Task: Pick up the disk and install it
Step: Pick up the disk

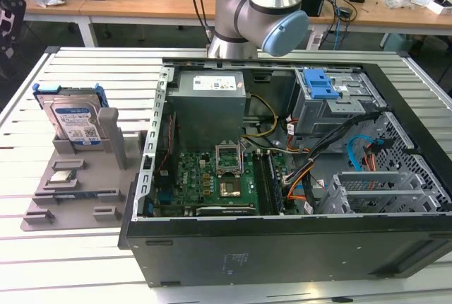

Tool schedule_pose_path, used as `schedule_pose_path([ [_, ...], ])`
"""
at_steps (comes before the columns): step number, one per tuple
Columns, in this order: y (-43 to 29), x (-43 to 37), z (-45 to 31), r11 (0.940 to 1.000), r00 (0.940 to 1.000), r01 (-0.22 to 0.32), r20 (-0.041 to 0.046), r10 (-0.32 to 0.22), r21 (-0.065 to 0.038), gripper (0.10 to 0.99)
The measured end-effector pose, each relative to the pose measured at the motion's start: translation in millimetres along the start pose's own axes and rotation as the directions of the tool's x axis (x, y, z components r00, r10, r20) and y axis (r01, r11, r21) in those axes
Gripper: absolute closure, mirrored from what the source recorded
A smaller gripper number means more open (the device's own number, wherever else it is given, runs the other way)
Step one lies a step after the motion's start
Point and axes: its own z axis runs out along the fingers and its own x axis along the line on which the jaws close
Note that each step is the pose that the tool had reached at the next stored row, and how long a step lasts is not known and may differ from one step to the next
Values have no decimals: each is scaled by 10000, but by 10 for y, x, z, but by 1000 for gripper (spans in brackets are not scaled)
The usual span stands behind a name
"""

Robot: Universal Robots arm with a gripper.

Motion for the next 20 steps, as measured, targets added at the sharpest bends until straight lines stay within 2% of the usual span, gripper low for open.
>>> schedule_pose_path([
  [5, 0, 0, 0, 9981, 9981, 619, -27, -619, -15, 980],
  [10, 0, 0, 0, 9903, 9903, 1389, -59, -1389, -37, 980],
  [12, 0, 0, 0, 9881, 9881, 1535, -65, -1535, -41, 980],
  [14, 0, 0, 0, 9847, 9847, 1741, -74, -1741, -47, 980],
  [16, 0, 0, 0, 9759, 9758, 2183, -91, -2184, -61, 980],
  [20, 0, 0, 0, 9669, 9669, 2551, -107, -2551, -74, 980],
])
